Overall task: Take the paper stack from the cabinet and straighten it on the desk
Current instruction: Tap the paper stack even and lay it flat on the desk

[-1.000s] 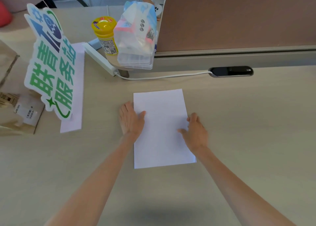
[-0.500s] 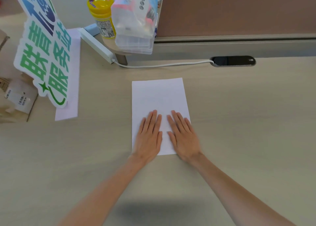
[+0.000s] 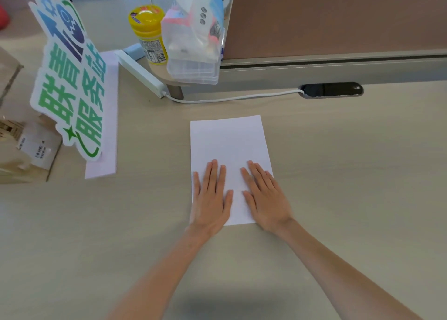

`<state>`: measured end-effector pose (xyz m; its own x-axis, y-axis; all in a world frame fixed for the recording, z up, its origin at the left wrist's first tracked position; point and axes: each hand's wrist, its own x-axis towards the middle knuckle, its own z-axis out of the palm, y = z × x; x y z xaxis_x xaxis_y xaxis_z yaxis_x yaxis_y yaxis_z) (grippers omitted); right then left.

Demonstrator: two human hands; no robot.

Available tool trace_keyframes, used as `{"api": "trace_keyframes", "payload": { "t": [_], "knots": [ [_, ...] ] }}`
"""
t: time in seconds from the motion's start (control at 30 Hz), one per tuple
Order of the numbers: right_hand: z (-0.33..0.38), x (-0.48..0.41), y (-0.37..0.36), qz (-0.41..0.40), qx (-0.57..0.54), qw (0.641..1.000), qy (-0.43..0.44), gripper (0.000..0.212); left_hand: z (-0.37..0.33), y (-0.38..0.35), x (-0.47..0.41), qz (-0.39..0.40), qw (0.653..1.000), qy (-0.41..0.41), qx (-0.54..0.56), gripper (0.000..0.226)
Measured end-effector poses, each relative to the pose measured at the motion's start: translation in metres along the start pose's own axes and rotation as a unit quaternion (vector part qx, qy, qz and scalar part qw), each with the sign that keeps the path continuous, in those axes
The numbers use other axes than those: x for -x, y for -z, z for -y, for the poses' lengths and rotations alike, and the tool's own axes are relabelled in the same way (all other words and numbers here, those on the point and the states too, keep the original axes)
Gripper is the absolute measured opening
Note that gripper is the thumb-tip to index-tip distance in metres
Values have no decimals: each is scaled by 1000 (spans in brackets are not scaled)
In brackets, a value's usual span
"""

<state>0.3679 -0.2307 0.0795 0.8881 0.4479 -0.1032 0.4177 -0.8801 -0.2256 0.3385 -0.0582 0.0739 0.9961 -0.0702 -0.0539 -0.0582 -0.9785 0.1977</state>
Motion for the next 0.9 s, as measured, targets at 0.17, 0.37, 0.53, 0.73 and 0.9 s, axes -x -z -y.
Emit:
{"api": "trace_keyframes", "payload": {
  "t": [0.17,0.37,0.53,0.73,0.9],
  "knots": [
    [-3,-17,21,-1,8,1000,1,47,5,24,-15,-23,999,2,-23,45],
    [3,-75,42,-73,-14,997,-14,49,26,46,-77,-57,997,-50,-7,46],
    [-7,-120,34,-91,-8,995,-34,56,57,32,-108,-44,997,-53,-16,59],
    [-22,-134,13,-43,-9,998,-52,66,73,12,-117,-20,999,-28,21,62],
    [-24,-132,1,-62,-22,996,-63,62,73,8,-115,-31,998,-25,50,60]
  ]
}}
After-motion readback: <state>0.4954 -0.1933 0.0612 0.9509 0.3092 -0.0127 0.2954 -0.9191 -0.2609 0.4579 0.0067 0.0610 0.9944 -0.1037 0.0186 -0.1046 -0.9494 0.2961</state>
